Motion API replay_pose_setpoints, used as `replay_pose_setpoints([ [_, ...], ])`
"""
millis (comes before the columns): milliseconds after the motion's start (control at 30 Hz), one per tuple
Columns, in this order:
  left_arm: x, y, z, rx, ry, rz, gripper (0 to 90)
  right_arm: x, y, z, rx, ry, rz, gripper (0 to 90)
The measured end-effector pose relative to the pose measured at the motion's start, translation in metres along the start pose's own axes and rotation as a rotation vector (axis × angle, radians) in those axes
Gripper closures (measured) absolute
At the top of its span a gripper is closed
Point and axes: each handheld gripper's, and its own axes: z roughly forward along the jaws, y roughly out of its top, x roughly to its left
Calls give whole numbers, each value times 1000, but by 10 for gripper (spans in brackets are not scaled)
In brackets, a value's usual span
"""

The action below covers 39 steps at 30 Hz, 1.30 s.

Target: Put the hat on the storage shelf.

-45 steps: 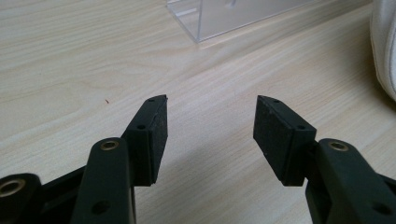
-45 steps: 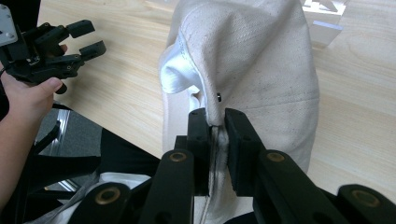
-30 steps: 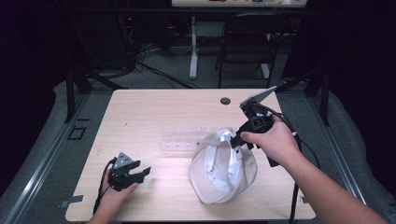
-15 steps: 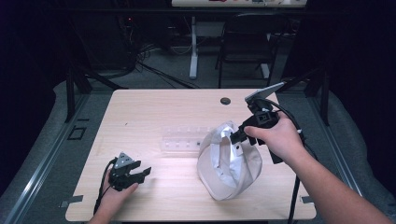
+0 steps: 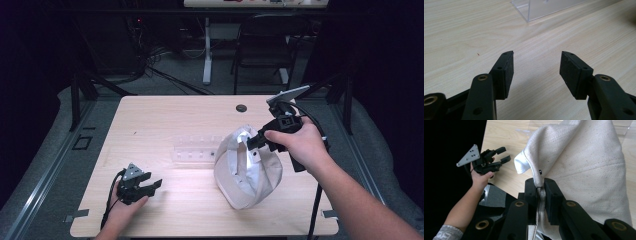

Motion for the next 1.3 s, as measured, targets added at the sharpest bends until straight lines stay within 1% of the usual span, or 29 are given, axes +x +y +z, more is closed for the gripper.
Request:
replay_pose_setpoints([
  [33, 0, 0, 0, -1, 0, 0, 449, 1, 0, 1, -20, 5, 10, 816],
  [67, 0, 0, 0, -1, 1, 1, 449, 1, 0, 0, -21, 16, 13, 816],
  [100, 0, 0, 0, -1, 2, 4, 449, 0, 1, -1, -8, 21, 2, 816],
  [133, 0, 0, 0, -1, 2, 4, 449, 0, 1, -1, -8, 21, 2, 816],
  [167, -1, 0, 0, 0, 1, 4, 449, 2, 0, 0, -22, 23, 15, 816],
  [200, -1, 0, 0, 1, 0, 4, 449, 2, 0, 0, -27, 28, 14, 816],
  [233, -1, 0, 0, 1, 0, 6, 449, 2, 1, -1, -18, 36, 14, 816],
  [300, 0, 0, 0, 0, 1, 4, 449, 2, 2, -1, -20, 43, 14, 816],
  [333, 0, 0, 0, 0, 1, 5, 449, 2, 2, -2, -16, 48, 5, 816],
  [400, 0, 0, 0, -2, 1, 6, 449, 3, 4, -2, -24, 64, 22, 816],
  [500, 0, 0, 0, -6, 4, 6, 449, 3, 4, -2, -29, 74, 27, 816],
  [533, -1, 0, 0, -6, 3, 4, 449, 2, 5, -4, -25, 92, 26, 816],
  [600, -1, 0, 0, -8, 3, 5, 449, 2, 5, -3, -32, 103, 29, 816],
  [633, -1, 0, 0, -5, 2, 5, 449, 1, 6, -5, -24, 127, 31, 816],
  [667, -1, 0, 0, -5, 2, 6, 449, 1, 6, -5, -24, 127, 31, 816],
  [700, -2, 0, 0, -7, 3, 7, 449, 0, 6, -5, -44, 155, 46, 816],
  [733, -2, 1, 0, -7, 2, 7, 449, -1, 7, -6, -36, 166, 46, 816],
  [767, -2, 1, 0, -7, 3, 7, 449, -1, 7, -6, -36, 166, 46, 816],
  [800, -3, 1, 0, -10, 3, 7, 449, -3, 8, -8, -46, 192, 48, 817],
  [867, -3, 1, 0, -10, 3, 14, 449, -4, 8, -8, -54, 197, 44, 817],
  [900, -3, 1, 0, -9, 1, 13, 449, -5, 9, -9, -52, 204, 52, 817],
  [933, -3, 1, 0, -13, 4, 13, 449, -6, 9, -9, -63, 207, 49, 817],
  [967, -3, 1, 0, -13, 3, 22, 449, -6, 10, -11, -63, 207, 51, 817],
  [1033, -5, 2, 0, -16, 0, 20, 449, -6, 10, -12, -75, 221, 60, 817],
  [1067, -6, 2, 0, -17, 1, 28, 449, -7, 11, -15, -81, 228, 49, 817],
  [1133, -8, 3, 1, -20, 5, 31, 449, -7, 11, -16, -87, 234, 53, 817],
  [1200, -10, 4, 0, -19, 15, 56, 449, -7, 12, -18, -90, 242, 52, 817],
  [1233, -11, 5, -1, -24, 14, 59, 449, -8, 13, -22, -104, 252, 47, 817],
  [1300, -11, 5, -2, -30, 12, 59, 448, -8, 14, -23, -109, 258, 47, 817],
])
